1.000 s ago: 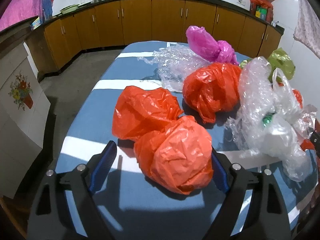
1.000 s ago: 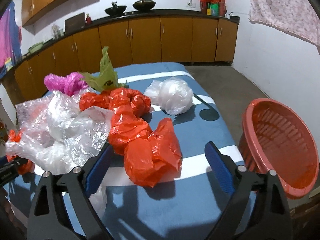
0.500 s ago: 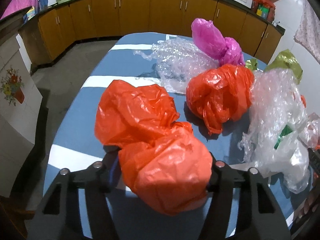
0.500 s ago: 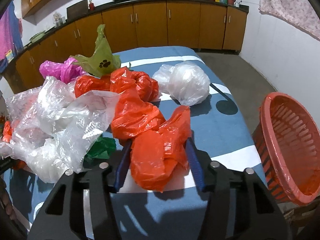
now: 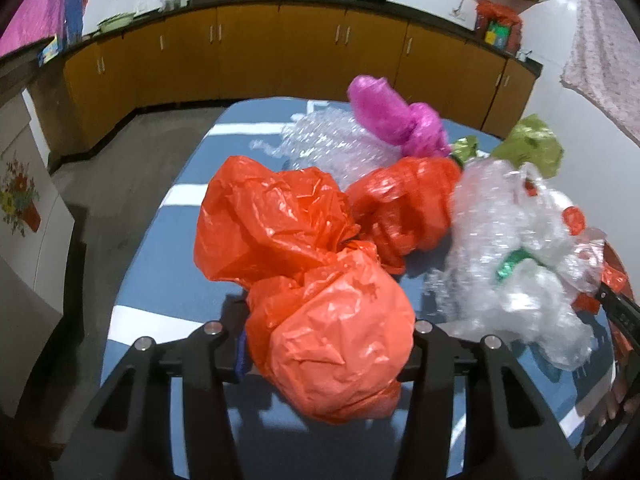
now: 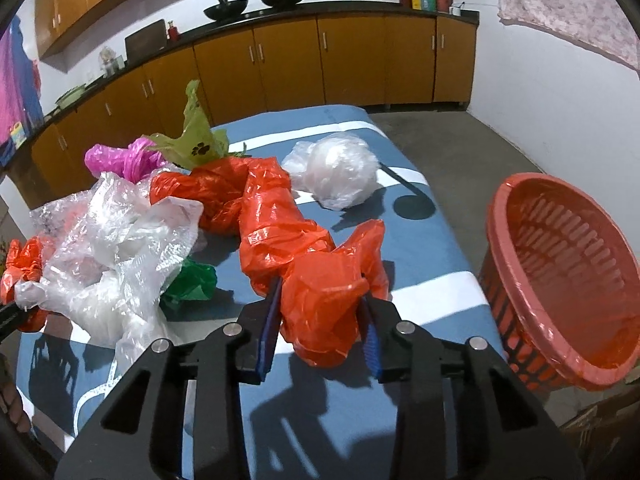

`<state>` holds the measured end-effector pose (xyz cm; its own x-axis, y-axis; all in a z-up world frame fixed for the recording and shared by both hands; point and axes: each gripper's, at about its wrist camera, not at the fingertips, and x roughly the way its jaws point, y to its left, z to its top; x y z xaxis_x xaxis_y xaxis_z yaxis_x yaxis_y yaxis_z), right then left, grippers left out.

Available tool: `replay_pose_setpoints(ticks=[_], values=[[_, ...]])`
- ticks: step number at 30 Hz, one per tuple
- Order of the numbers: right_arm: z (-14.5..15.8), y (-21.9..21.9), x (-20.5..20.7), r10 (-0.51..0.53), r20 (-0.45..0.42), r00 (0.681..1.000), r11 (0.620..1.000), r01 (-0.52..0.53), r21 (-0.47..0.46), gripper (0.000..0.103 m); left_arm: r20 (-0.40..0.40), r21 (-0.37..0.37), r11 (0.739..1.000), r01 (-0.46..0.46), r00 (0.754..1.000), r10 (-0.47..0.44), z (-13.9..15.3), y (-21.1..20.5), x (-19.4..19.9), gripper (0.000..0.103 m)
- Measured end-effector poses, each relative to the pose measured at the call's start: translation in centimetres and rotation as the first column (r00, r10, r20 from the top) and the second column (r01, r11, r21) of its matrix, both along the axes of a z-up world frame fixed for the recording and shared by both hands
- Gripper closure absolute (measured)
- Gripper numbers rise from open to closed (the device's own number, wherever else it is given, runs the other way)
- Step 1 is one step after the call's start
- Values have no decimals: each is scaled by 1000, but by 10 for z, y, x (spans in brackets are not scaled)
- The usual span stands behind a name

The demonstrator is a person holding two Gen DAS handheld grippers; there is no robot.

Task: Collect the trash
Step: 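Carry both orange bags over the orange basket and open both tools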

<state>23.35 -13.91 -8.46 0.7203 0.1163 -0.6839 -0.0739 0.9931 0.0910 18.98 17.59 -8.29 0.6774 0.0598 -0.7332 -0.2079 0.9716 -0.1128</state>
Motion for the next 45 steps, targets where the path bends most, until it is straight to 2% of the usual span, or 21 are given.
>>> replay_pose_setpoints(ticks=[5, 16, 22, 27, 34, 41, 45], values=[[6, -9, -10, -10, 19, 1000, 1000, 10, 5, 72, 52, 13, 999, 33, 998, -34, 19, -10, -14, 55], [21, -32, -28, -41, 72, 997, 999, 40, 26, 73, 153, 8, 995, 95, 984, -95, 66, -37, -34, 55], [34, -56, -37, -97, 105, 990, 995, 93, 37, 73, 199, 5, 983, 186, 963, -183, 90, -77, -30, 55], [45, -85, -44, -157, 135, 978, 988, 156, 23, 73, 211, 2, 965, 261, 943, -255, 99, -116, -19, 55], [57, -144, -59, -301, 147, 942, 954, 300, 32, 73, 209, 17, 923, 385, 901, -380, 98, -191, 1, 55], [60, -192, -67, -427, 142, 893, 904, 426, 38, 73, 200, 26, 854, 520, 834, -514, 89, -274, 19, 54], [58, -215, -66, -486, 134, 863, 874, 483, 58, 73, 194, -1, 812, 584, 796, -573, 81, -318, 32, 54]])
